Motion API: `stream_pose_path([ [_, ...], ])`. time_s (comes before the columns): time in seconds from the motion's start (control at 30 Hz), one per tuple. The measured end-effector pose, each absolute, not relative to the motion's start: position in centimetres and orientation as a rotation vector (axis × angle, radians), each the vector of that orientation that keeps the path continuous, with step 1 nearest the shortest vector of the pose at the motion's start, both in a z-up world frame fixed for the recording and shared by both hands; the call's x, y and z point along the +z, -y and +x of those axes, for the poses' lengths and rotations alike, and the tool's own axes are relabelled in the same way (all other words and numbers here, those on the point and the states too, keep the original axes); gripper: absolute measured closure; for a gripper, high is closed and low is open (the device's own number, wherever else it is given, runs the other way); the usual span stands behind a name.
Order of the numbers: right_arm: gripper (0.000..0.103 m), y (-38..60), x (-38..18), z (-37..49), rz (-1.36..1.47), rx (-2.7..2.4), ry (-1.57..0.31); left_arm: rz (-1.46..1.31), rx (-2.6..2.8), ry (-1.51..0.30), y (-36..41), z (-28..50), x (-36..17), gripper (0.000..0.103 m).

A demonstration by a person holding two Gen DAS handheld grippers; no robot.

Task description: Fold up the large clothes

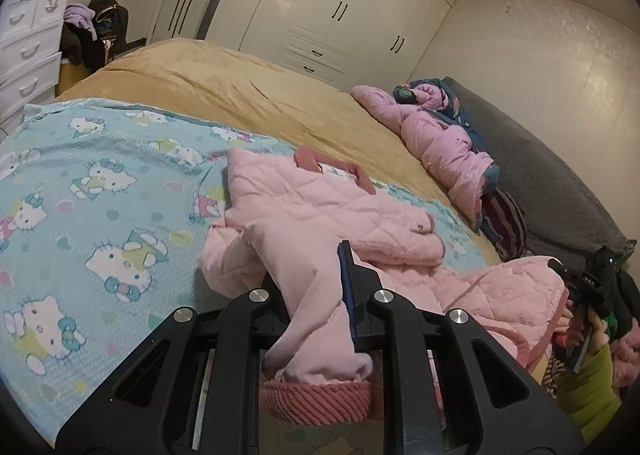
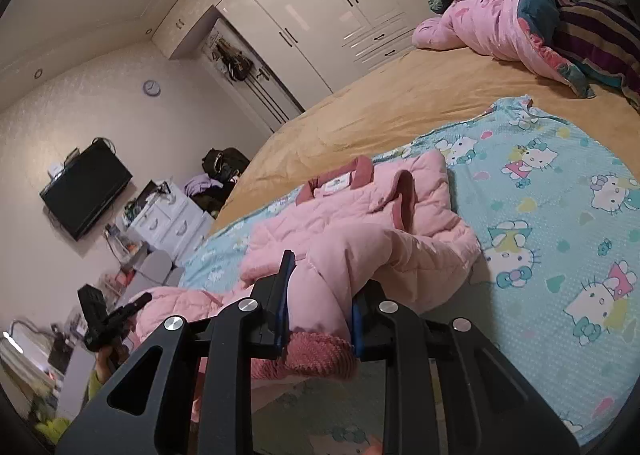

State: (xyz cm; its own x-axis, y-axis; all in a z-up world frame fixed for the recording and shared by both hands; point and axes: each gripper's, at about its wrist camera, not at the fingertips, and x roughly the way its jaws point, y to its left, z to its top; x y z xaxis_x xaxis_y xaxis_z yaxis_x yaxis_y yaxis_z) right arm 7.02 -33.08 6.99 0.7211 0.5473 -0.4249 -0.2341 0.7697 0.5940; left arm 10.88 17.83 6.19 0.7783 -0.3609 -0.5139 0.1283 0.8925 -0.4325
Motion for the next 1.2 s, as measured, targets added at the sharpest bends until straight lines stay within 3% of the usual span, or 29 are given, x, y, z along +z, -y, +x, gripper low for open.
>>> stream_pose_path([
  [0.5, 0.081, 33.9, 8.5, 15.1, 0.594, 0.406, -0.610, -0.386, -0.214, -0.631, -18.1, 18.6, 8.4, 0.093],
  [1.2, 0.081, 33.8, 5.7, 25.5, 0.649, 0.324, -0.599, -0.333, -0.097, -0.694, -17.7, 29.0, 6.4, 0.092],
])
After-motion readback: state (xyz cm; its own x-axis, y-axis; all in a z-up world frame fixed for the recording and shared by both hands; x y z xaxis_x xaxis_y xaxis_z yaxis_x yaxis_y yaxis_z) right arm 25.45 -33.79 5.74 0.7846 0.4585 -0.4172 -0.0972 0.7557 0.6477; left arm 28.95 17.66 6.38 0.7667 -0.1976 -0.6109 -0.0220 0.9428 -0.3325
